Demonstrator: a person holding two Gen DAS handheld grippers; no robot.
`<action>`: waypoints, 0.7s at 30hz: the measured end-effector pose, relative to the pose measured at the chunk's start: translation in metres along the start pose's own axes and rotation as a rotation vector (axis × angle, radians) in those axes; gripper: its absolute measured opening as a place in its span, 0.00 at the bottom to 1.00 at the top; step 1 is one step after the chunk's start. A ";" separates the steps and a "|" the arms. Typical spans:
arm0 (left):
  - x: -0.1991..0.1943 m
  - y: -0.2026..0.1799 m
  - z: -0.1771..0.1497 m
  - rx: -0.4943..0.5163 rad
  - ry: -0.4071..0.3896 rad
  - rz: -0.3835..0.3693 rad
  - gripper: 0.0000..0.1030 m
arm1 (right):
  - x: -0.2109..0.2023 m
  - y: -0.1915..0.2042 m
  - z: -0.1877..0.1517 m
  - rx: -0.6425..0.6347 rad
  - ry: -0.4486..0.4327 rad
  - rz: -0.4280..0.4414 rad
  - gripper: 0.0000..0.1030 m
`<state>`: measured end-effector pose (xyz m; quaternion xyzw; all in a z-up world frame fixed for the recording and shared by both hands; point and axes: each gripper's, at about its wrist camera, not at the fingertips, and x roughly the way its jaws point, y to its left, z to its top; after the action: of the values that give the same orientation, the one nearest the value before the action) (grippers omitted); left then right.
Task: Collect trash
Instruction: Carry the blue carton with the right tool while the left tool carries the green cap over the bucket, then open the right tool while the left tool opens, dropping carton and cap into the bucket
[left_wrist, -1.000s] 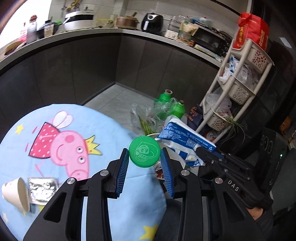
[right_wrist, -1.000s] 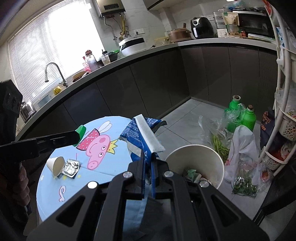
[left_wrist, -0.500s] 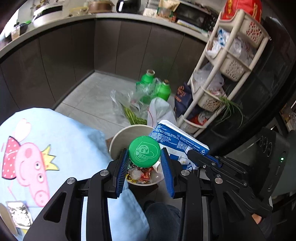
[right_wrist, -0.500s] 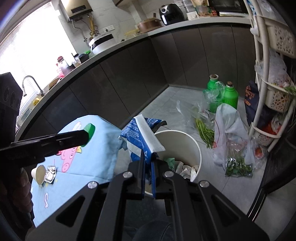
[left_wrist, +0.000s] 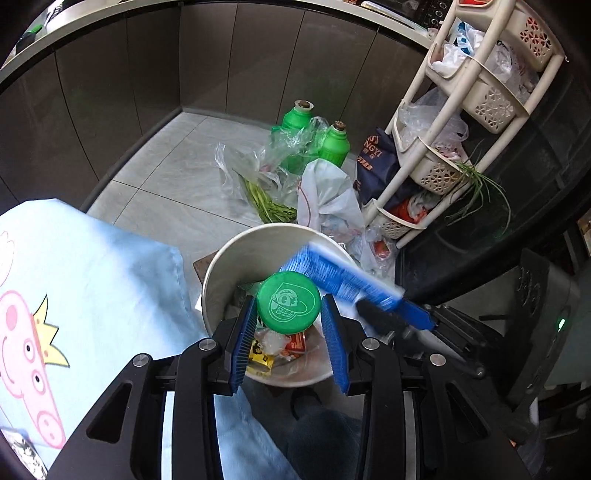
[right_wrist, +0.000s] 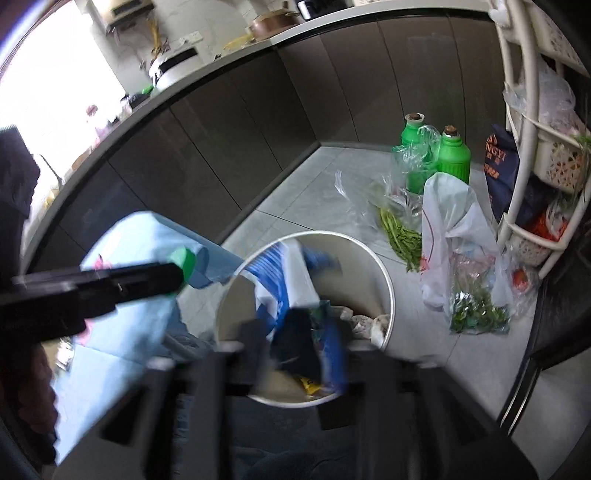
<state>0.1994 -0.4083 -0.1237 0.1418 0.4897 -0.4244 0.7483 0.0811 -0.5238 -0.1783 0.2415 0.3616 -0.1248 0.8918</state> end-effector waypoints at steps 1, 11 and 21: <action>0.000 0.001 0.000 -0.002 -0.007 0.003 0.63 | 0.002 0.001 -0.001 -0.023 -0.005 -0.006 0.68; -0.022 0.006 0.008 -0.056 -0.123 0.027 0.92 | -0.009 0.011 -0.015 -0.134 -0.017 0.036 0.97; -0.073 0.006 -0.002 -0.101 -0.183 0.050 0.92 | -0.048 0.033 0.000 -0.142 -0.060 0.058 0.97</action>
<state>0.1910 -0.3676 -0.0637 0.0766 0.4365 -0.3913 0.8065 0.0602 -0.4931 -0.1333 0.1842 0.3357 -0.0803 0.9203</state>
